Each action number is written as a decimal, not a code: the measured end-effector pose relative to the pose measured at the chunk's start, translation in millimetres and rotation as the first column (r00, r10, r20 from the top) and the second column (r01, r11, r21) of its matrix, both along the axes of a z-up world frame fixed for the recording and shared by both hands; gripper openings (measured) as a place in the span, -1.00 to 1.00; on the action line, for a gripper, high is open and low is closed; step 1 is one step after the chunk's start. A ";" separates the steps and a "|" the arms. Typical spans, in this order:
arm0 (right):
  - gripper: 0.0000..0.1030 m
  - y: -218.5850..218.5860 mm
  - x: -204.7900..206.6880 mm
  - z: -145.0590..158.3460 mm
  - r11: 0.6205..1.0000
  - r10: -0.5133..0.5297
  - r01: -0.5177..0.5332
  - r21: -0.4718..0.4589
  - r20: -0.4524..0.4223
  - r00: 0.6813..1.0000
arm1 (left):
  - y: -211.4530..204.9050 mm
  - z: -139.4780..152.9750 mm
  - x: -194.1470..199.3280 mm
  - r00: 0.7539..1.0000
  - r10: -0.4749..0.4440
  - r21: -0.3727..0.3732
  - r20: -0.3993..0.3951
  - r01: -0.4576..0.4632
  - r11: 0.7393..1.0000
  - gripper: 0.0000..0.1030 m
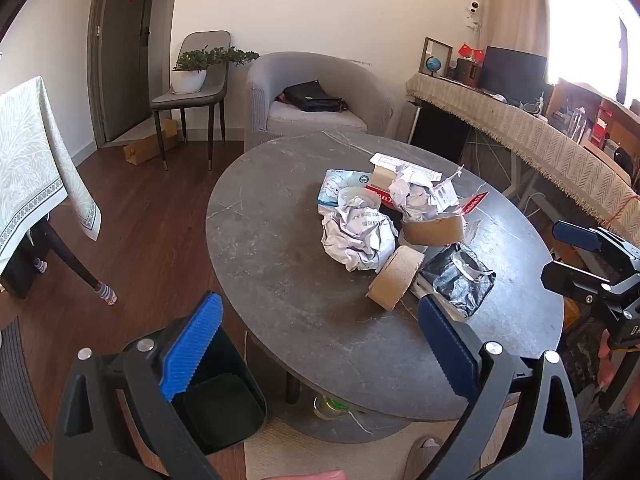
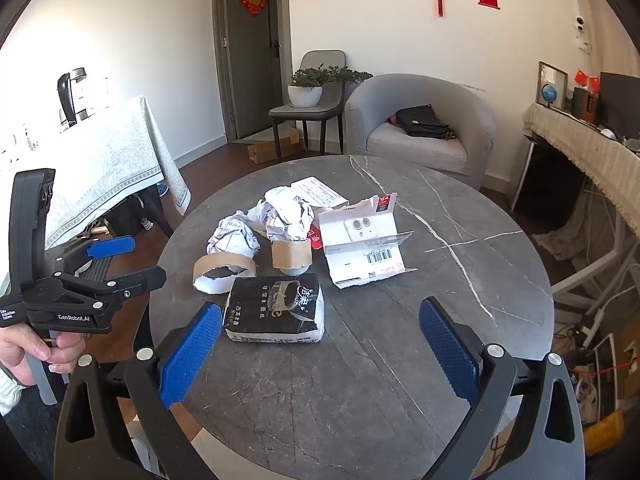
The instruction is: Collect trash
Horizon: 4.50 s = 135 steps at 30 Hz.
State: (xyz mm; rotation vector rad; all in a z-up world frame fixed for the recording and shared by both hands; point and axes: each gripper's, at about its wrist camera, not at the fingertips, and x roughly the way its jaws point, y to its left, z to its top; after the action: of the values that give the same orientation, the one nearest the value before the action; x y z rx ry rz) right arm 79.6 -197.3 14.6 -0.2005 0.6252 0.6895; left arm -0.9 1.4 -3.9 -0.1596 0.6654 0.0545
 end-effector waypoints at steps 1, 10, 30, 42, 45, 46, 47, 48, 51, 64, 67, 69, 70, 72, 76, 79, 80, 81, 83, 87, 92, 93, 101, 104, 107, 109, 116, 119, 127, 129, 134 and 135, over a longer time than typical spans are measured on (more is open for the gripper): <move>0.94 -0.1 -0.2 0.2 1.000 0.001 -0.001 0.001 0.000 1.000 | 0.1 0.0 -0.5 1.000 -0.001 -0.001 0.001 0.001 1.000 0.93; 0.94 3.6 -0.5 -1.3 1.000 0.003 -0.003 -0.008 -0.003 1.000 | 0.2 1.5 1.1 1.000 0.002 -0.002 -0.006 -0.002 1.000 0.93; 0.94 3.7 -0.9 -1.1 1.000 0.003 -0.003 -0.008 -0.002 1.000 | -1.9 3.3 -0.1 1.000 0.004 -0.004 -0.009 -0.004 1.000 0.93; 0.94 3.4 -1.1 -1.1 1.000 0.004 -0.004 -0.007 -0.003 1.000 | -3.6 2.5 0.3 1.000 0.000 -0.005 -0.009 0.000 1.000 0.93; 0.94 4.7 -1.5 -1.7 1.000 0.007 -0.007 -0.007 -0.003 1.000 | -3.5 3.8 -0.2 1.000 0.000 -0.004 -0.009 0.000 1.000 0.93; 0.94 5.4 -1.6 -2.0 1.000 0.008 -0.008 -0.009 -0.003 1.000 | -3.4 3.9 -0.1 1.000 0.001 -0.005 -0.009 -0.001 1.000 0.93; 0.94 5.9 -1.6 -2.2 1.000 0.009 -0.009 -0.009 -0.003 1.000 | -3.5 3.9 -0.2 1.000 0.001 -0.005 -0.010 -0.001 1.000 0.93; 0.94 6.2 -1.7 -2.3 1.000 0.009 -0.009 -0.009 -0.003 1.000 | -3.5 3.8 -0.4 1.000 0.001 -0.005 -0.009 -0.001 1.000 0.93; 0.94 6.4 -1.9 -2.7 1.000 0.008 -0.008 -0.009 -0.004 1.000 | -3.6 3.7 -0.4 1.000 0.000 -0.005 -0.008 0.000 1.000 0.93; 0.94 8.2 -1.3 -4.4 1.000 0.010 -0.010 -0.010 -0.013 1.000 | -4.1 4.8 1.2 0.999 -0.031 0.012 -0.016 0.031 0.999 0.92; 0.94 8.4 -1.5 -4.6 1.000 0.011 -0.011 -0.011 -0.014 1.000 | -5.6 3.0 3.3 0.999 -0.041 0.022 -0.022 0.042 0.999 0.92; 0.94 8.2 -1.6 -4.3 1.000 0.013 -0.013 -0.010 -0.014 1.000 | -7.7 2.4 4.1 0.999 -0.048 0.029 -0.021 0.048 0.998 0.92; 0.94 7.7 -1.7 -4.2 1.000 0.013 -0.013 -0.008 -0.014 1.000 | -8.5 2.5 4.4 0.999 -0.050 0.032 -0.021 0.051 0.998 0.92; 0.94 6.9 -1.5 -4.1 1.000 0.012 -0.012 -0.008 -0.013 1.000 | -10.0 1.8 5.0 0.998 -0.051 0.038 -0.022 0.052 0.998 0.92; 0.94 6.7 -1.0 -4.6 1.000 0.012 -0.012 -0.004 -0.019 1.000 | -9.9 0.0 8.2 0.998 -0.059 0.033 -0.032 0.060 0.998 0.91; 0.94 7.2 0.3 -7.1 1.000 0.019 -0.019 -0.003 -0.035 0.999 | -8.6 -0.8 12.7 0.997 -0.077 0.039 -0.026 0.078 0.996 0.89; 0.94 7.6 1.0 -8.5 1.000 0.021 -0.021 -0.002 -0.043 0.999 | -8.1 0.0 13.5 0.996 -0.083 0.045 -0.019 0.083 0.996 0.88; 0.94 7.9 1.8 -10.0 1.000 0.024 -0.024 0.001 -0.053 0.998 | -7.9 0.7 14.0 0.996 -0.087 0.050 -0.011 0.088 0.995 0.83; 0.94 7.8 2.9 -11.9 1.000 0.030 -0.029 0.011 -0.070 0.997 | -7.8 1.9 15.5 0.994 -0.109 0.053 0.000 0.109 0.993 0.79; 0.94 8.4 0.8 -12.5 0.999 0.040 -0.040 0.011 -0.070 0.997 | -12.2 2.4 19.6 0.984 -0.178 0.061 0.003 0.178 0.982 0.65; 0.94 4.0 2.1 -16.4 0.998 0.055 -0.053 0.023 -0.089 0.995 | -17.7 -4.3 29.7 0.974 -0.228 0.083 -0.015 0.228 0.970 0.45; 0.94 3.4 2.6 -16.9 0.998 0.056 -0.054 0.025 -0.094 0.994 | -19.4 -6.2 32.7 0.972 -0.233 0.080 -0.018 0.234 0.969 0.38; 0.55 0.1 6.4 -20.1 0.997 0.075 -0.070 0.037 -0.133 0.988 | -22.8 -16.9 47.9 0.956 -0.292 0.016 -0.026 0.293 0.956 -0.04; 0.47 0.8 8.0 -22.7 0.996 0.084 -0.079 0.035 -0.145 0.986 | -25.6 -17.4 48.7 0.951 -0.309 0.001 -0.019 0.309 0.951 -0.09; 0.39 0.0 10.3 -25.4 0.996 0.088 -0.082 0.040 -0.163 0.983 | -27.8 -18.2 51.4 0.951 -0.310 -0.004 -0.017 0.310 0.951 -0.16; 0.34 -0.2 11.7 -28.1 0.996 0.085 -0.080 0.036 -0.177 0.981 | -26.3 -19.3 52.6 0.950 -0.311 -0.032 -0.017 0.311 0.950 -0.41; 0.33 5.6 9.7 -30.8 0.996 0.088 -0.087 0.014 -0.178 0.980 | -26.0 -21.3 52.4 0.946 -0.323 -0.080 -0.033 0.319 0.944 -0.53; 0.61 11.2 8.5 -32.8 0.995 0.096 -0.096 0.006 -0.180 0.979 | -22.3 -20.9 50.5 0.950 -0.309 -0.095 -0.037 0.304 0.948 -0.53; 0.77 32.3 9.0 -39.5 0.995 0.089 -0.096 -0.037 -0.156 0.984 | -12.1 -10.6 38.7 0.953 -0.304 -0.118 -0.001 0.302 0.946 -0.53; 0.77 38.0 10.2 -41.9 0.995 0.087 -0.095 -0.042 -0.160 0.983 | -9.8 -8.4 35.6 0.953 -0.303 -0.125 0.004 0.301 0.945 -0.53; 0.77 52.4 13.5 -47.2 0.995 0.067 -0.079 -0.067 -0.161 0.985 | 3.7 -4.5 28.4 0.957 -0.291 -0.134 0.015 0.291 0.947 -0.53; 0.77 54.9 13.9 -47.1 0.995 0.061 -0.073 -0.070 -0.156 0.986 | 7.0 -3.3 26.6 0.957 -0.288 -0.137 0.018 0.288 0.948 -0.53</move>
State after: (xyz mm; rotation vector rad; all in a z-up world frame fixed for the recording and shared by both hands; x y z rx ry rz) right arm 93.4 -142.4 -32.4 -0.2407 0.7959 0.7517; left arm 25.7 8.4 -7.1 -0.1948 0.6890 -0.2737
